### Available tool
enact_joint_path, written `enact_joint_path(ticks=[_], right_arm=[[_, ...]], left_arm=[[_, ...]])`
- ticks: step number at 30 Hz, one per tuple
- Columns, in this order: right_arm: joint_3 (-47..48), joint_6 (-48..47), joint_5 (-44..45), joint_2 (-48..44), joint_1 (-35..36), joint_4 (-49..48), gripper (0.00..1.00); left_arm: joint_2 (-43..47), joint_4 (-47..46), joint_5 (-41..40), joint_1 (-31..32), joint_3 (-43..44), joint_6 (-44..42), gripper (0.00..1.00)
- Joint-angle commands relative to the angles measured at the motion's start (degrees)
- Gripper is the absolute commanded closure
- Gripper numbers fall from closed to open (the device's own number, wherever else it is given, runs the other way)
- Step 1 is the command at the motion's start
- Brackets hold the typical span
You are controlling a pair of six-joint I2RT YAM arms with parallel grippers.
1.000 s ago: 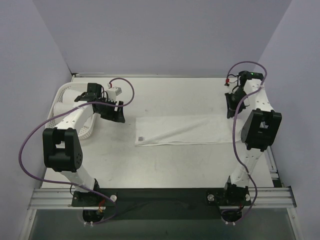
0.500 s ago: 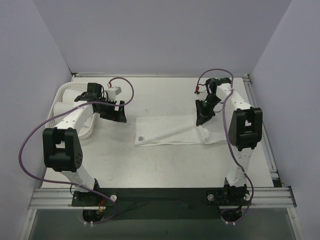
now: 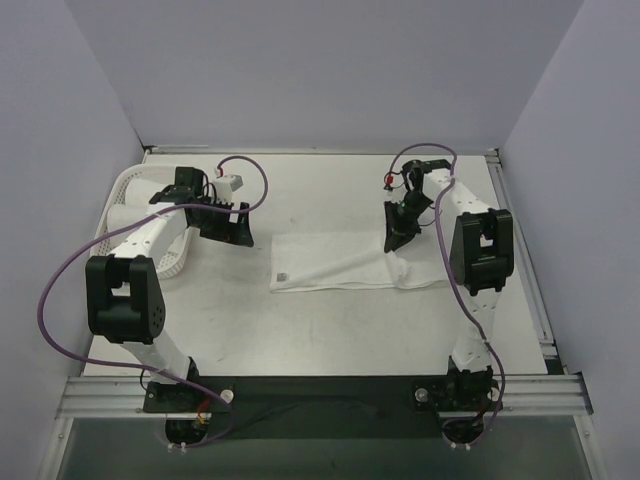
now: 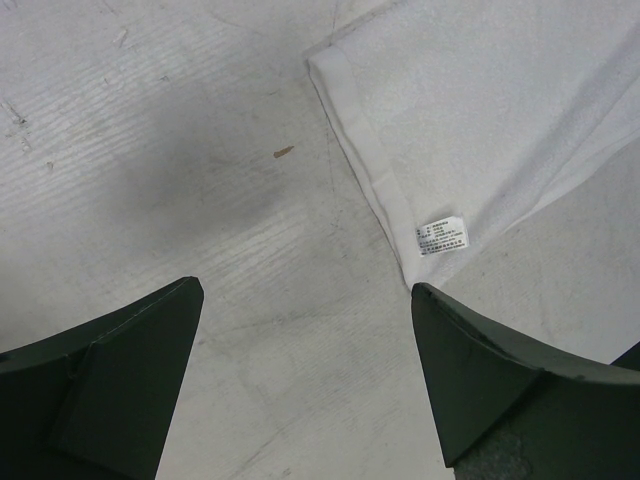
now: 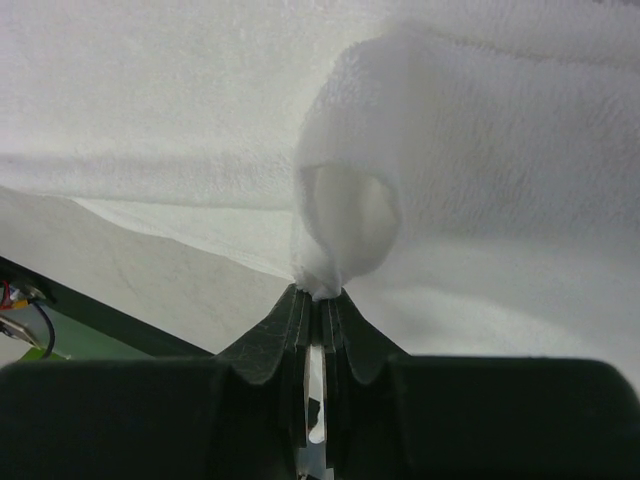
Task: Roll the towels
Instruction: Fold the towel
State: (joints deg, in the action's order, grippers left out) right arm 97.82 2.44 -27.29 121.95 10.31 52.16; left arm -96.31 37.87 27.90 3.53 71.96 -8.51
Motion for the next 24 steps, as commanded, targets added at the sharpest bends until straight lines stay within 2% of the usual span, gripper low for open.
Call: enact_joint_path(ticks=[1, 8, 18, 24], right_arm=[[2.55, 1.52, 0.22, -0.05, 0.59, 1.19, 1.00], [1.32, 1.43, 0.39, -4.00, 0.59, -0.57, 1.00], [1.93, 2.22, 0.22, -2.07, 1.73, -1.80, 1.00], [-0.08, 1.26, 1.53, -5.84, 1.74, -1.54, 1.00]], left_arm=[[1.21, -1.92, 1.72, -0.10, 0.46, 0.34, 0.03], [0.95, -1.22, 1.81, -0.10, 1.25, -0.19, 0.03], [0.77, -0.95, 1.19, -0.01, 1.51, -0.63, 0.03], [1.21, -0.51, 1.19, 0.07, 1.42, -0.98, 0.03]])
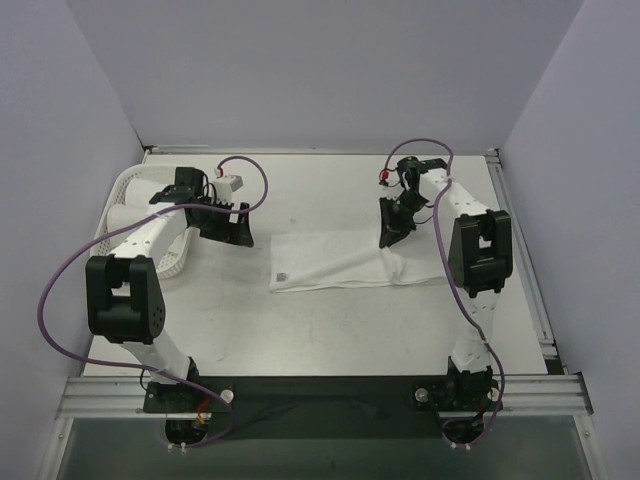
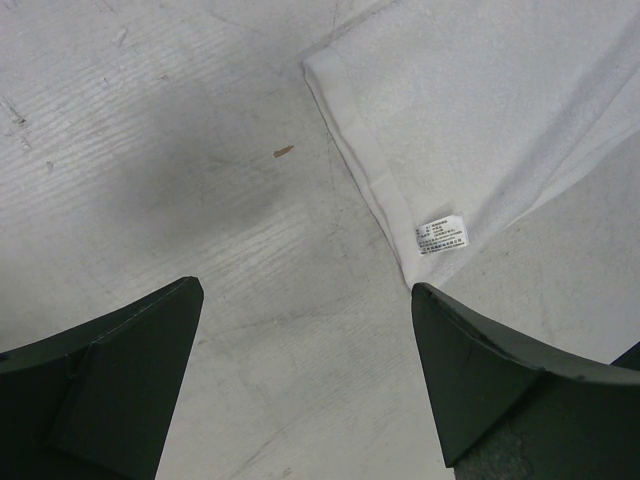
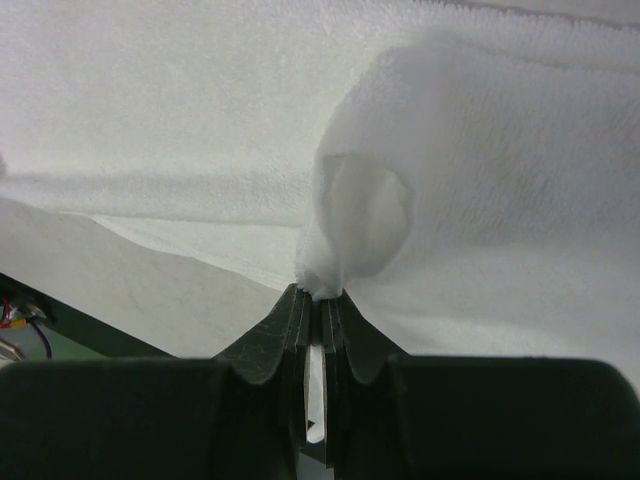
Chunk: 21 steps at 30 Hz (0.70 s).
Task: Roll the towels
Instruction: Fold the towel
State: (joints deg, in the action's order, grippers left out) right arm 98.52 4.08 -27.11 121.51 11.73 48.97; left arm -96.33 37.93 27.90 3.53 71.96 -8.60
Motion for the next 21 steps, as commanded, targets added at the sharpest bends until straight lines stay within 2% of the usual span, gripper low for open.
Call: enact_joint_path(ticks=[1, 5, 17, 19, 21], right_arm=[[-1.13, -0.65, 1.88, -6.45, 0.23, 1.57, 1.00], [-1.84, -1.09, 3.47, -7.43, 0.05, 1.57, 1.00], [0.62, -0.03, 2.42, -0.41, 2.42, 0.07, 1.00], [0.88, -0.21, 0.93, -0.05, 3.03, 0.16, 0.91], [0.10, -0.30, 0.22, -1.88, 3.30, 0.51, 0.74]], left_arm=[[1.24, -0.49, 1.28, -0.01, 1.42, -0.89, 0.03], [0.89, -0.40, 1.45, 0.07, 1.86, -0.98, 0.03], [1.24, -0.05, 1.19, 0.69, 1.16, -1.33, 0.03], [1.32, -0.05, 2.06, 1.48, 0.29, -1.42, 0.04], [1.68, 0.65, 2.68, 2.70, -0.33, -2.64, 0.05]])
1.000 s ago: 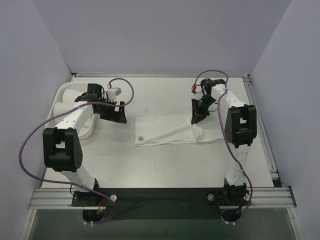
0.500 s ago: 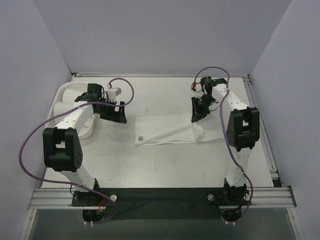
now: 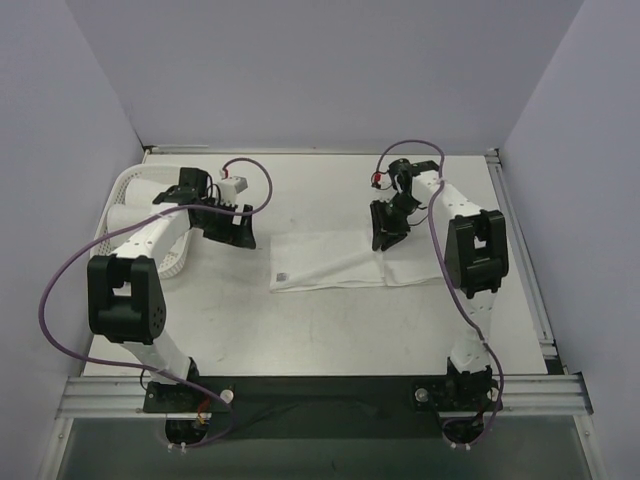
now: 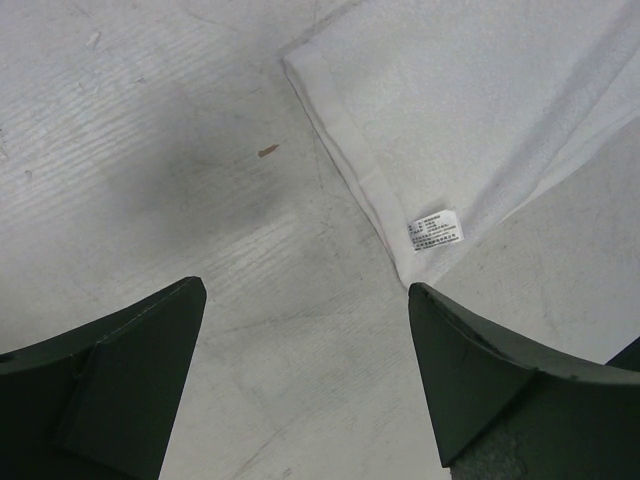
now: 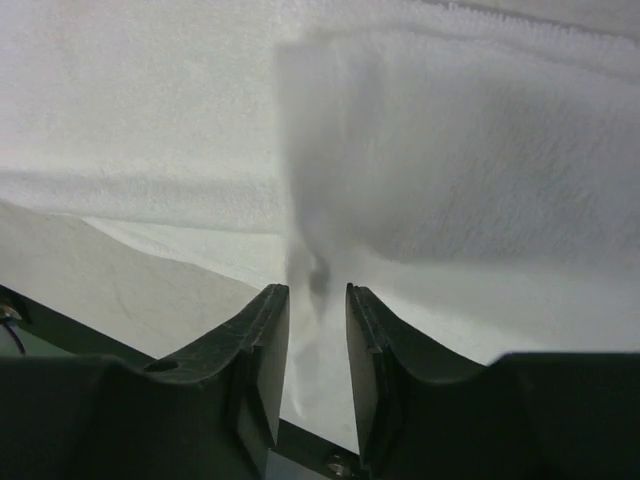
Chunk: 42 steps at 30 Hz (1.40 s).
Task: Roll the towels
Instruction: Fold the towel
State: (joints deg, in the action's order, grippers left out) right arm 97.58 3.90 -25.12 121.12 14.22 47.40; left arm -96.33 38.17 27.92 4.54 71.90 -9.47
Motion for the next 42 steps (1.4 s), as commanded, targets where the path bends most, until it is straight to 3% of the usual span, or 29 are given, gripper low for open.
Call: enact_joint_path(ticks=[1, 2, 7, 11, 17, 25, 28, 29, 30, 31, 32, 34, 37, 42], right_arm=[[0.68, -0.82, -2.38, -2.37, 0.81, 2.09, 0.69], [0.33, -1.17, -2.47, -3.34, 0.46, 2.17, 0.63], [-1.25, -3.45, -4.84, -10.46, -5.06, 3.23, 0.57], [-1.51, -7.93, -0.21, -8.81, -11.65, 4.10, 0.71], [-4.32, -10.23, 3.59, -3.18, -13.60, 3.23, 0.92], [-17.75, -8.56, 1.49, -5.71, -10.89, -0.28, 0.98], [-23.65, -8.30, -3.59, -9.75, -5.36, -0.38, 0.97], [-24.45, -9.51, -11.79, -10.89, -1.95, 1.10, 0.96], [-24.80, -10.14, -16.23, -12.99, 0.35, 2.42, 0.94], [-24.46, -10.32, -19.49, -14.06, 2.20, 3.48, 0.93], [-23.50, -10.67, -23.96, -15.98, 4.91, 5.23, 0.89], [-19.64, -10.23, -24.71, -17.75, 4.86, 6.04, 0.83], [-14.90, -9.70, -22.52, -19.60, -0.93, 6.13, 0.80], [-10.22, -12.94, -6.91, -17.06, -11.12, 4.90, 0.80]], left_arm=[[1.94, 0.76, 2.14, 3.36, -0.70, -2.30, 0.07], [2.46, 1.28, 1.79, 4.24, -1.40, -2.65, 0.08], [2.65, 1.99, 1.87, 8.47, -3.25, -2.83, 0.21], [-0.69, 2.52, 2.14, 11.37, -3.70, -1.87, 0.42], [-7.27, 2.70, 1.26, 14.01, -0.10, -1.77, 0.53], [-20.10, 3.31, -6.21, 12.79, 7.81, -3.62, 0.67], [-27.29, 4.88, -8.05, 9.81, 18.33, -6.07, 0.64], [-29.50, 5.85, -9.63, 9.18, 28.11, -7.13, 0.62], [-31.70, 6.99, -11.90, 8.39, 32.65, -7.75, 0.60], [-35.03, 9.70, -10.62, 7.34, 38.09, -7.66, 0.55], [-36.28, 11.47, -7.91, 5.33, 45.88, -6.45, 0.41], [-37.70, 15.77, 0.00, 3.82, 50.95, -4.86, 0.32], [-32.64, 16.15, 3.01, 3.29, 47.57, -3.18, 0.26], [-19.88, 7.28, 6.88, 4.43, 26.83, 2.70, 0.27]])
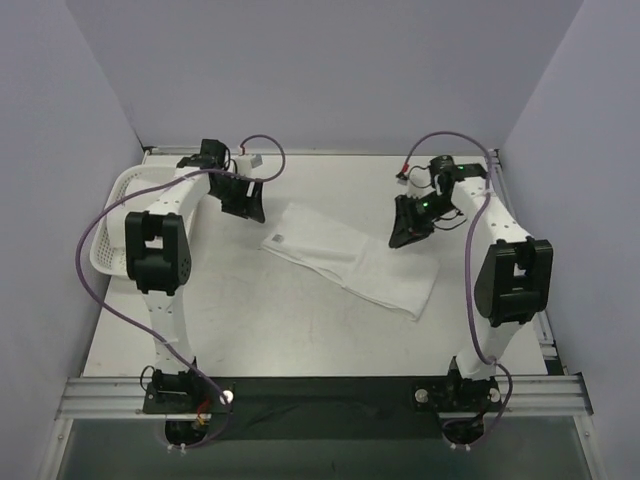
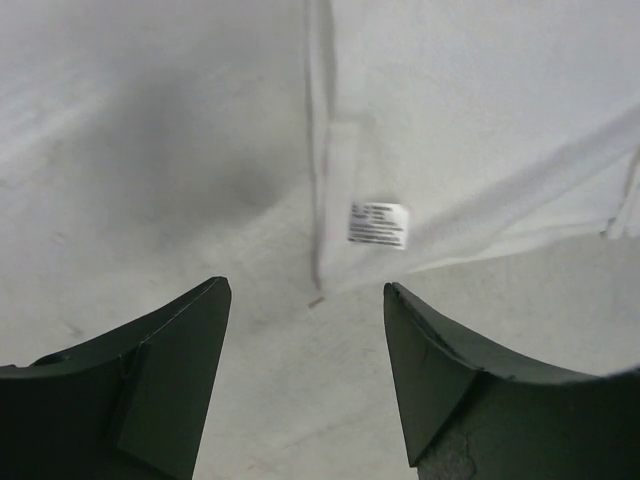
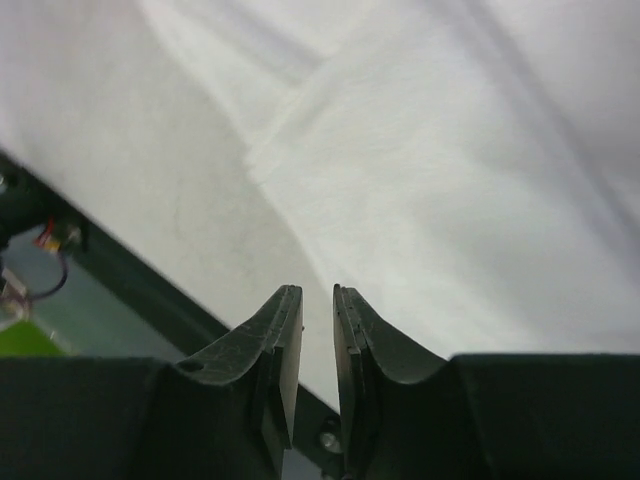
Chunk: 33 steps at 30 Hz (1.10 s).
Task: Roll the towels
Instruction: Fold the towel
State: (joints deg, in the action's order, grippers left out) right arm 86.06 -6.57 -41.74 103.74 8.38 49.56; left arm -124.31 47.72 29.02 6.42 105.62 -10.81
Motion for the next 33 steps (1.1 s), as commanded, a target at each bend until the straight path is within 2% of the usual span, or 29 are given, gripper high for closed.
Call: enact_joint_path(ticks=[1, 5, 7, 10, 15, 18, 20, 23, 26, 27, 28, 31, 33], right_arm=[[2.00, -2.83, 12.35, 1.10, -6.18, 2.13, 0.79], [3.15, -5.73, 18.09, 5.23, -8.21, 2.03, 0.78], [3.24, -7.05, 20.45, 6.64, -10.14, 1.77, 0.77], [2.71, -7.93, 22.39, 9.54, -10.75, 0.89, 0.77], [-0.53, -7.94, 20.65, 12.80, -10.84, 0.19, 0.81], [-4.04, -7.06, 16.87, 12.80, -10.49, 0.27, 0.83], [-6.33, -6.53, 14.50, 12.10, -10.23, 0.19, 0.84], [-10.90, -4.69, 9.41, 10.17, -8.74, -0.17, 0.86], [-14.95, -1.26, 1.50, 8.32, -2.34, -0.69, 0.84], [-15.48, -0.65, -2.52, 8.14, 1.86, -0.52, 0.83], [-15.83, 0.49, -4.30, 7.36, 3.47, -0.52, 0.82], [-15.66, 2.78, -10.62, 4.99, 5.77, -0.52, 0.77], [-15.40, 3.40, -10.56, 3.14, 5.16, -0.43, 0.76]], left_arm=[[11.51, -5.42, 5.44, 3.07, -12.93, 4.91, 0.27], [16.20, -11.24, 2.29, 7.72, -21.85, 8.69, 0.25], [15.95, -12.82, 1.14, 11.14, -23.18, 10.01, 0.19], [13.31, -13.80, -2.29, 14.31, -23.27, 12.91, 0.19], [7.00, -13.89, -5.28, 15.38, -19.67, 15.55, 0.33], [4.52, -13.89, -8.09, 14.77, -16.87, 13.98, 0.41], [2.07, -13.97, -12.73, 13.72, -14.93, 11.70, 0.47], [-2.59, -12.92, -13.46, 10.65, -8.96, 8.44, 0.52], [-8.65, -11.78, -13.81, 8.97, 0.25, 4.67, 0.55], [-12.06, -10.47, -14.25, 8.36, 3.24, 3.61, 0.53], [-13.92, -9.33, -14.25, 8.00, 10.32, 2.04, 0.49], [-18.42, -3.70, -9.09, 6.68, 22.12, 2.45, 0.36], [-16.60, -2.46, -6.09, 6.16, 23.31, 3.07, 0.32]])
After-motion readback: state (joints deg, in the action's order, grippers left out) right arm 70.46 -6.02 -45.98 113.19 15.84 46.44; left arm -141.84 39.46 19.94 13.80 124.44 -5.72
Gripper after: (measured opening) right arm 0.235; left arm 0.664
